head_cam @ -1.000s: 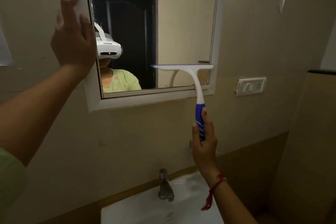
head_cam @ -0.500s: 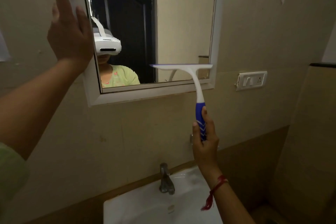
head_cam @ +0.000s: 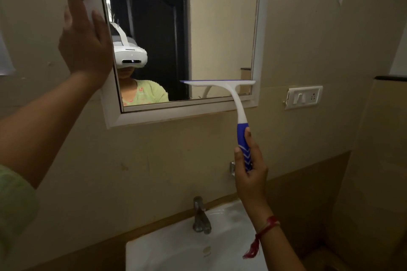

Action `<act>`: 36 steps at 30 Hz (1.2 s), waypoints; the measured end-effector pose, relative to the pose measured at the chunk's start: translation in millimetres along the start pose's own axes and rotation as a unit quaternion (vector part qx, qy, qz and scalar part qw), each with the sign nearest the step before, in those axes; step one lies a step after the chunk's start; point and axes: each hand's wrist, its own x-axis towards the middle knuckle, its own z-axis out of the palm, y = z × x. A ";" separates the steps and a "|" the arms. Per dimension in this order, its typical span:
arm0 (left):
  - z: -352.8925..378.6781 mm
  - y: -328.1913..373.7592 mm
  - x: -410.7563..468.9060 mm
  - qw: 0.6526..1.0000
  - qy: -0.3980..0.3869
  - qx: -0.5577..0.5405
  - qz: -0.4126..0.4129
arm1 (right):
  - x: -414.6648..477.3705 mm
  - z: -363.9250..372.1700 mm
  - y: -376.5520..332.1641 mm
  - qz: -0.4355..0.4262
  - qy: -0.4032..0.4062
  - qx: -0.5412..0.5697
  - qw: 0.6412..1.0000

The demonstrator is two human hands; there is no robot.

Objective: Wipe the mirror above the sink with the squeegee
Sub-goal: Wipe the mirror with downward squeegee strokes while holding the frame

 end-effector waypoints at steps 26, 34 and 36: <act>-0.1 1.1 2.7 1.000 -0.011 0.005 -0.006 | 92.2 29.4 -105.9 -0.159 -0.044 -0.010 0.986; -3.1 3.7 1.9 1.000 -0.022 0.000 0.021 | 189.7 94.0 -153.4 -0.273 0.024 -0.020 0.961; -3.9 4.2 2.4 0.999 -0.025 -0.003 0.023 | 206.9 106.5 -164.6 -0.277 0.039 -0.027 0.960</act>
